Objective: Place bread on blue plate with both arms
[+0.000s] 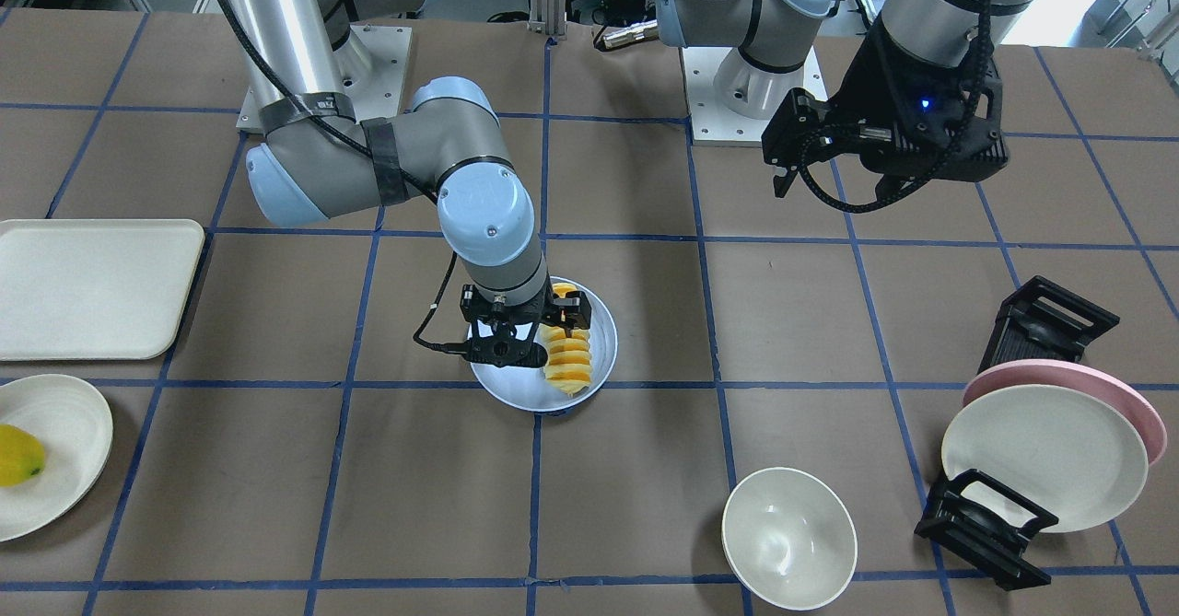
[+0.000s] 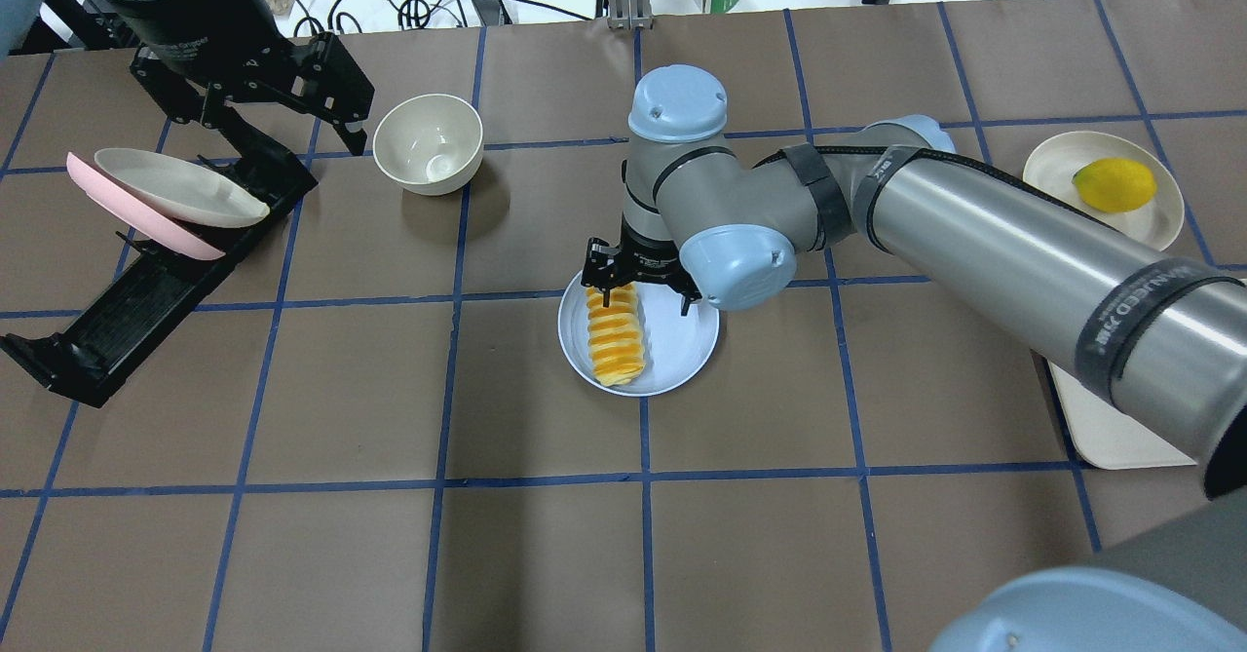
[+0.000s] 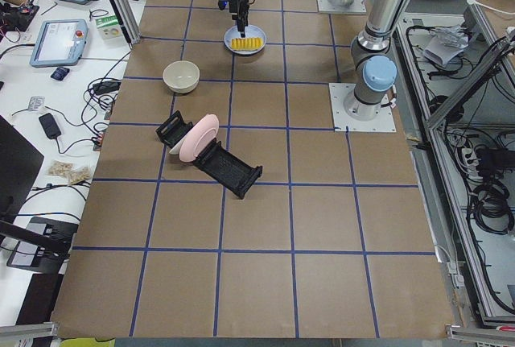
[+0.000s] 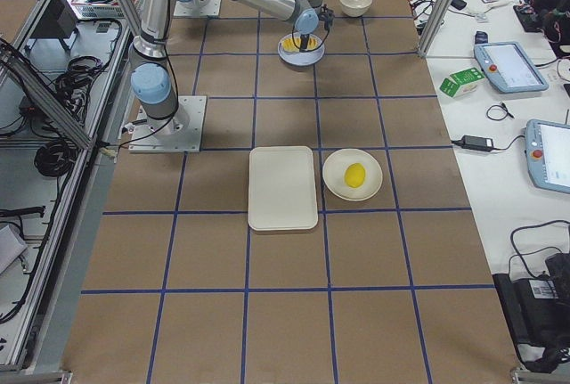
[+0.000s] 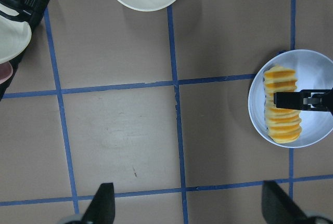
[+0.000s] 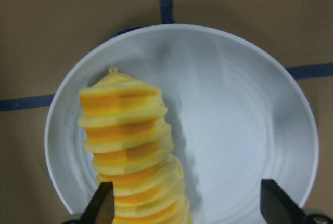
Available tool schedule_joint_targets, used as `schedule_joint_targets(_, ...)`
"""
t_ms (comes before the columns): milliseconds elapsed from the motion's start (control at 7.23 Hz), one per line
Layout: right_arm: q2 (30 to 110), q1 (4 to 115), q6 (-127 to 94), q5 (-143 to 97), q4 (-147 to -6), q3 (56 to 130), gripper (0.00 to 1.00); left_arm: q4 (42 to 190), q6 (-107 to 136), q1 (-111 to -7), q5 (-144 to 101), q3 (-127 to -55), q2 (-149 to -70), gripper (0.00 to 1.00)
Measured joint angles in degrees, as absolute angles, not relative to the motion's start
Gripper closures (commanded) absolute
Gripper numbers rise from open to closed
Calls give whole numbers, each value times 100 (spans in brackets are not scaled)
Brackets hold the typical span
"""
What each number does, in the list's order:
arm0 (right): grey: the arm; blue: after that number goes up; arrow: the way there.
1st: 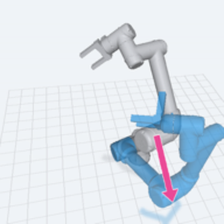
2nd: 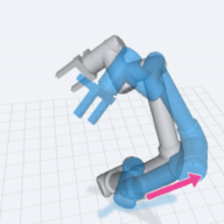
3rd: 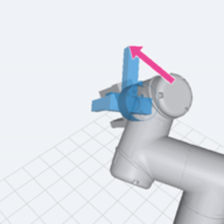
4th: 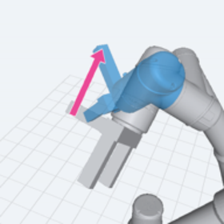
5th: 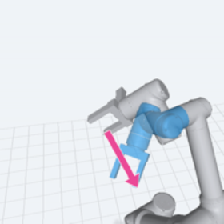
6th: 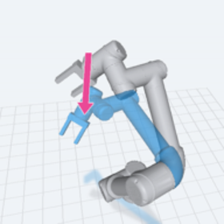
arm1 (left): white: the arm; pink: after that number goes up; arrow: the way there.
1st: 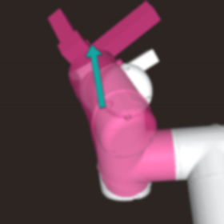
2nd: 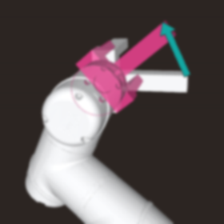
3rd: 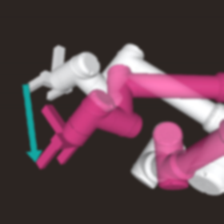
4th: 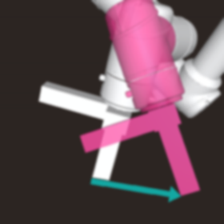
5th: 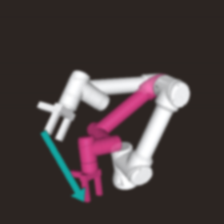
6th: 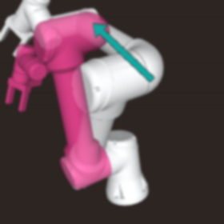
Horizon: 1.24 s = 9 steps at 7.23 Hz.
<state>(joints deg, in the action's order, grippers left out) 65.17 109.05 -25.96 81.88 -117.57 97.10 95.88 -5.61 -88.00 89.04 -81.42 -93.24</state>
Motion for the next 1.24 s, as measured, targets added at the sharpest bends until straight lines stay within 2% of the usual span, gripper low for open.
schedule_joint_targets(277,7121,10486,-2519,8301,-11255,9661,0,9574,-552,-8799,8903,-8147,-9319,0)
schedule_joint_targets(830,8204,8945,-1084,8605,-10313,9651,0,9560,-541,-8788,8903,-8142,-9308,0)
schedule_joint_targets(1245,8841,8775,-944,8886,-9682,9492,0,9552,-527,-8780,8895,-8153,-9308,0)
